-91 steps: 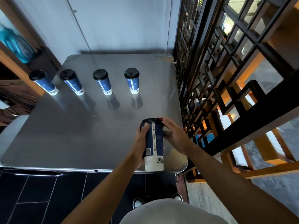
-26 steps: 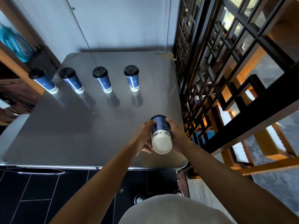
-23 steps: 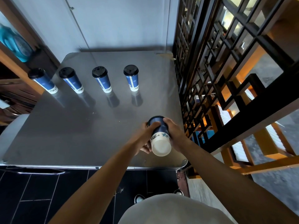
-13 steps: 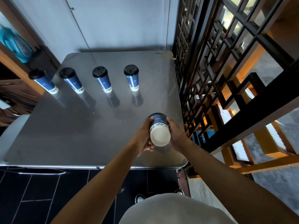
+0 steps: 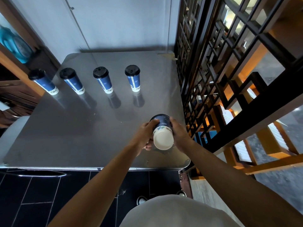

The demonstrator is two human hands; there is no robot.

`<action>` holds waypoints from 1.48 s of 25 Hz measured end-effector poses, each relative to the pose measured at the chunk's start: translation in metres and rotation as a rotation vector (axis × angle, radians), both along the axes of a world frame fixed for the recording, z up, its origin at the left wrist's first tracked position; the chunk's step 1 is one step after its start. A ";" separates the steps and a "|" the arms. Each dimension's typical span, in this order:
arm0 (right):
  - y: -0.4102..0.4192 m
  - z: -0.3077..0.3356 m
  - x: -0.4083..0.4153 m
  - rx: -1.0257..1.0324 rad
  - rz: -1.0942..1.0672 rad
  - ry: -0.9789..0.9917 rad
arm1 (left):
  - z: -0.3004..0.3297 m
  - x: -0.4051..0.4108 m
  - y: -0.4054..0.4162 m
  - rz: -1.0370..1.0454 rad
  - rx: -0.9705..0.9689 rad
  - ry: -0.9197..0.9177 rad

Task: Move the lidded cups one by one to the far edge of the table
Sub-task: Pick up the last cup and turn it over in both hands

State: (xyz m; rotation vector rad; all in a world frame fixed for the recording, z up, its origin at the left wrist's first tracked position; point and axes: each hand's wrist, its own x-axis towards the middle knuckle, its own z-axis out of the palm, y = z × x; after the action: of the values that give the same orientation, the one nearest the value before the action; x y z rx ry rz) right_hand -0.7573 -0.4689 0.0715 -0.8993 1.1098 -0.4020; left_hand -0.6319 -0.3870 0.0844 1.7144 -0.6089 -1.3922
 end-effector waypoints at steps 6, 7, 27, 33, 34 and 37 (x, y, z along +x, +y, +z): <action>0.001 -0.004 0.004 0.129 -0.040 -0.070 | -0.005 -0.006 -0.001 0.075 0.001 0.186; 0.000 -0.005 0.004 0.113 -0.041 -0.074 | -0.006 -0.006 -0.001 0.061 0.007 0.194; -0.001 -0.019 0.007 0.089 -0.057 -0.052 | -0.003 -0.011 0.002 0.206 0.057 0.324; -0.006 -0.017 0.005 0.057 -0.078 -0.024 | -0.001 -0.007 0.000 0.155 0.108 0.109; -0.006 -0.017 0.005 0.049 -0.074 -0.021 | 0.000 -0.005 0.000 0.156 0.122 0.080; -0.005 -0.017 0.004 0.035 -0.056 -0.018 | 0.002 -0.005 -0.001 0.119 0.132 0.047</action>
State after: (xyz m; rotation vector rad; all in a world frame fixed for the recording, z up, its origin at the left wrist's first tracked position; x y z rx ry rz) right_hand -0.7535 -0.4736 0.0544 -0.8339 1.1240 -0.4350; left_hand -0.6365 -0.3880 0.0860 1.7859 -0.3893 -1.4106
